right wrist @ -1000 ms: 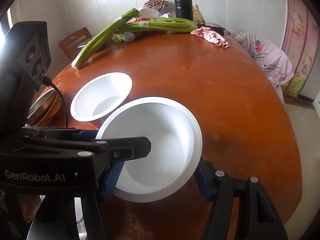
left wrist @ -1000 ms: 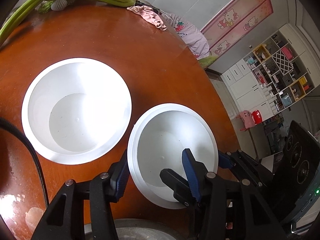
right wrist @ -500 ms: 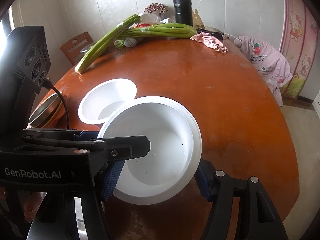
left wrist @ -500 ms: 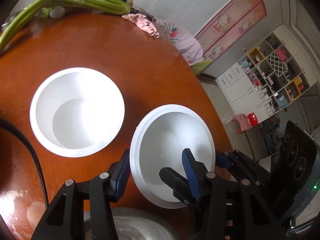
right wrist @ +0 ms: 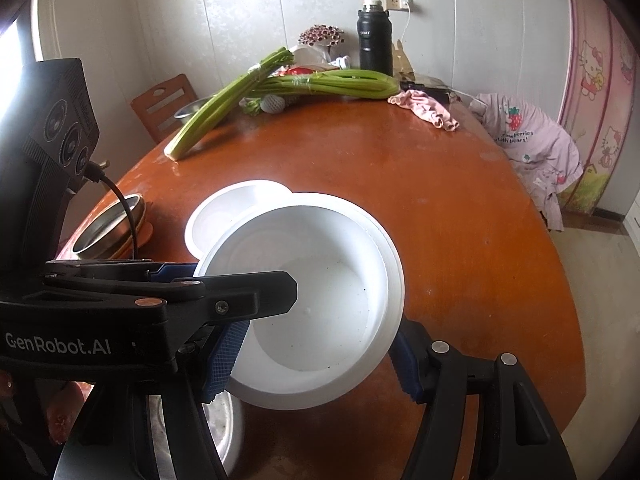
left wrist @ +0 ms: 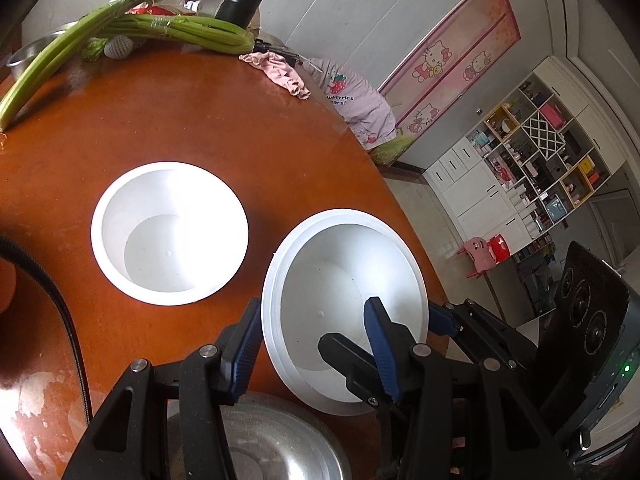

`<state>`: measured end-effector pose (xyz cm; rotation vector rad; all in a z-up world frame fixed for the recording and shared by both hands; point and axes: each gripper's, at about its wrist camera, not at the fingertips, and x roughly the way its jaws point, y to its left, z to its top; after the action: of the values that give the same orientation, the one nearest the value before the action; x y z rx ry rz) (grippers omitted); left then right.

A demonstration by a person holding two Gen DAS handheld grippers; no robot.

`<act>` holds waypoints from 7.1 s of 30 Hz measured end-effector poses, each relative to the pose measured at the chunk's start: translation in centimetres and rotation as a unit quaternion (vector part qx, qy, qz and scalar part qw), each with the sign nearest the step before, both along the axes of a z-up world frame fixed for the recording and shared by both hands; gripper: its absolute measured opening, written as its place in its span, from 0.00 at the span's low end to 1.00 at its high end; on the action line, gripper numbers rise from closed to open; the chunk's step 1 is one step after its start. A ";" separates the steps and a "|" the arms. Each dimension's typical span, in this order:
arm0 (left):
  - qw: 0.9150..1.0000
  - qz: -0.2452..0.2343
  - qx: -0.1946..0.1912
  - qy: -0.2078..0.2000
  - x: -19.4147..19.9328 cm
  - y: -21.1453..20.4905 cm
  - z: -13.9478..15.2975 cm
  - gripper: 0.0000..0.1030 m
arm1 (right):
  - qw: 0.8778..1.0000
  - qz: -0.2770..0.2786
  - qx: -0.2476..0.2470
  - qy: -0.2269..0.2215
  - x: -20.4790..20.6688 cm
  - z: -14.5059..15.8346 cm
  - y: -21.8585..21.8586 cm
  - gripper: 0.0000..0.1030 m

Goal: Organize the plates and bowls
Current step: 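Lift the noodle cup with the left gripper and tilt it over the steel bowl, then lower the noodle cup into the steel bowl with the left gripper, then open the left gripper and withdraw from the cup, then move the left gripper to the second noodle cup rim and close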

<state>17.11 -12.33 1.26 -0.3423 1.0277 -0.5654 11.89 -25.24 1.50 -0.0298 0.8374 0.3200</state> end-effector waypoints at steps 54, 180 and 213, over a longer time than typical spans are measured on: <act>0.997 0.051 0.003 -0.060 -9.2 7.4 2.4 0.49 | 0.997 0.047 -0.006 -0.062 -8.4 2.1 7.6 0.67; 0.976 0.122 0.120 -0.134 -9.7 9.7 2.3 0.79 | 0.999 -0.012 0.023 -0.046 -5.0 1.3 3.1 0.67; 0.973 0.088 0.164 -0.137 -1.0 8.0 5.2 0.80 | 0.995 -0.055 0.043 -0.076 1.8 3.7 0.8 0.72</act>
<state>16.10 -4.35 6.46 -0.0575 0.7965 -0.2646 13.65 -24.46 5.18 0.0723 0.6705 0.2465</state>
